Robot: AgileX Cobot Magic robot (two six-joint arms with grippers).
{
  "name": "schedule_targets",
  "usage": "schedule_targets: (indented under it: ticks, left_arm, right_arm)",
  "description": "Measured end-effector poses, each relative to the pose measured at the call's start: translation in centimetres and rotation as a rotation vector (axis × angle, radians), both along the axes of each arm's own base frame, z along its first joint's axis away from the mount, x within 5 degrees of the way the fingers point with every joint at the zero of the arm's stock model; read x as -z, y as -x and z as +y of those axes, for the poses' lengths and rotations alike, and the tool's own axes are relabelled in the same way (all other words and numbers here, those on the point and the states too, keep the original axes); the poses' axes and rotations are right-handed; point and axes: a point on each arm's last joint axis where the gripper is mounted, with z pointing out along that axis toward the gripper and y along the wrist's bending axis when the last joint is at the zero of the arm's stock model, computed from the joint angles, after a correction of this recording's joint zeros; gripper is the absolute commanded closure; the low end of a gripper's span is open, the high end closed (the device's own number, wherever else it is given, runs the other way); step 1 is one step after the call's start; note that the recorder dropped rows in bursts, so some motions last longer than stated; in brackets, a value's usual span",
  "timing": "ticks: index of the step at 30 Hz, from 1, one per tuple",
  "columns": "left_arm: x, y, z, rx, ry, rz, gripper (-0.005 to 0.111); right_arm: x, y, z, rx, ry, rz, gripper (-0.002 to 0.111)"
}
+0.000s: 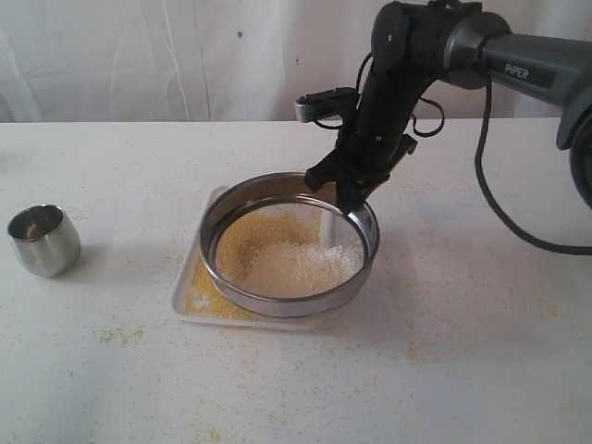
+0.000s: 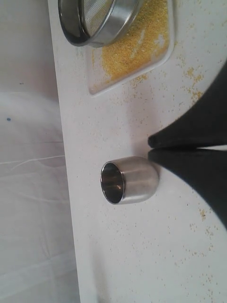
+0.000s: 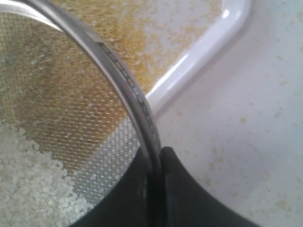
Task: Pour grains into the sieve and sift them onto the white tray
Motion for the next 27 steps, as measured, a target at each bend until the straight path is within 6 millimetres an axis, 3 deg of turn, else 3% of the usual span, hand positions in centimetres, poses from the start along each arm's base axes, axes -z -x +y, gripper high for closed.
schedule_targets:
  ticks: [4, 8, 27]
  left_arm:
    - [0.0, 0.0, 0.0, 0.0, 0.0, 0.0, 0.107]
    - [0.0, 0.0, 0.0, 0.0, 0.0, 0.0, 0.107]
    - [0.0, 0.0, 0.0, 0.0, 0.0, 0.0, 0.107]
  right_arm:
    - [0.0, -0.4, -0.9, 0.022, -0.017, 0.0, 0.108]
    - [-0.1, 0.1, 0.1, -0.062, -0.024, -0.005, 0.108]
    - [-0.4, 0.2, 0.7, 0.022, -0.087, 0.031, 0.108]
